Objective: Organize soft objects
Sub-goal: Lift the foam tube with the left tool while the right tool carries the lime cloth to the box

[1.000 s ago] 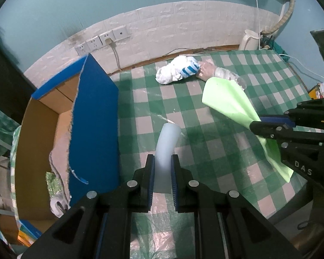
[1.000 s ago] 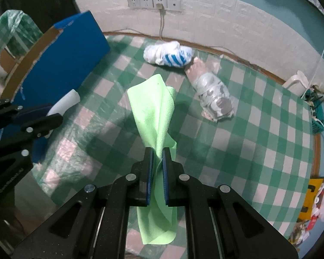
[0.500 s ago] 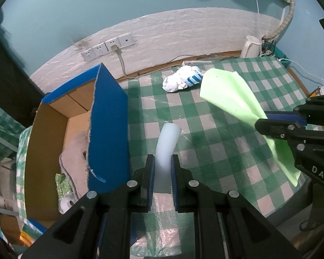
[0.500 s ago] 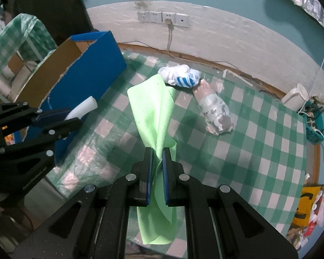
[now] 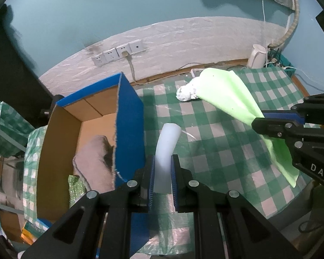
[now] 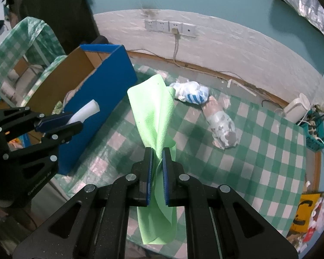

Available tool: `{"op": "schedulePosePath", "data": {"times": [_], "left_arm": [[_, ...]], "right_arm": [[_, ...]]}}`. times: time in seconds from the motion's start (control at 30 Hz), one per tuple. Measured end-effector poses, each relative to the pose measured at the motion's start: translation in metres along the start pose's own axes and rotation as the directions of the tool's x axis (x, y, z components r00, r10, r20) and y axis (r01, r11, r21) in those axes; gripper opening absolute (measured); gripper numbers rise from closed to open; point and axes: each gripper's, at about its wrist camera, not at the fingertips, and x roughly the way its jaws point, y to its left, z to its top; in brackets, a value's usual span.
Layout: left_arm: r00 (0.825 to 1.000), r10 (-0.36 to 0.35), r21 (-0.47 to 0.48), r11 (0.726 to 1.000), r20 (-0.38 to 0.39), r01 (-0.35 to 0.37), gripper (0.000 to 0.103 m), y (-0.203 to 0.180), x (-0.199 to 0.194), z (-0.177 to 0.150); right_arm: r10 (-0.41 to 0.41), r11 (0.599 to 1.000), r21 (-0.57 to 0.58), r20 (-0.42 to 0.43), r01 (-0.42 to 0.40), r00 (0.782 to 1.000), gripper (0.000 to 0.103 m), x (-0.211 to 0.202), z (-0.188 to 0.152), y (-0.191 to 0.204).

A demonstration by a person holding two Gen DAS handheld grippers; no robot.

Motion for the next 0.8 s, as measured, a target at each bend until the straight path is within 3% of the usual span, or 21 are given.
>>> {"op": "schedulePosePath", "data": {"times": [0.8], "left_arm": [[0.999, 0.04, -0.159, 0.987, 0.011, -0.038, 0.014, 0.081, -0.017, -0.022]], "right_arm": [[0.079, 0.988, -0.135, 0.031, -0.074, 0.996, 0.008, 0.006, 0.056, 0.087]]}}
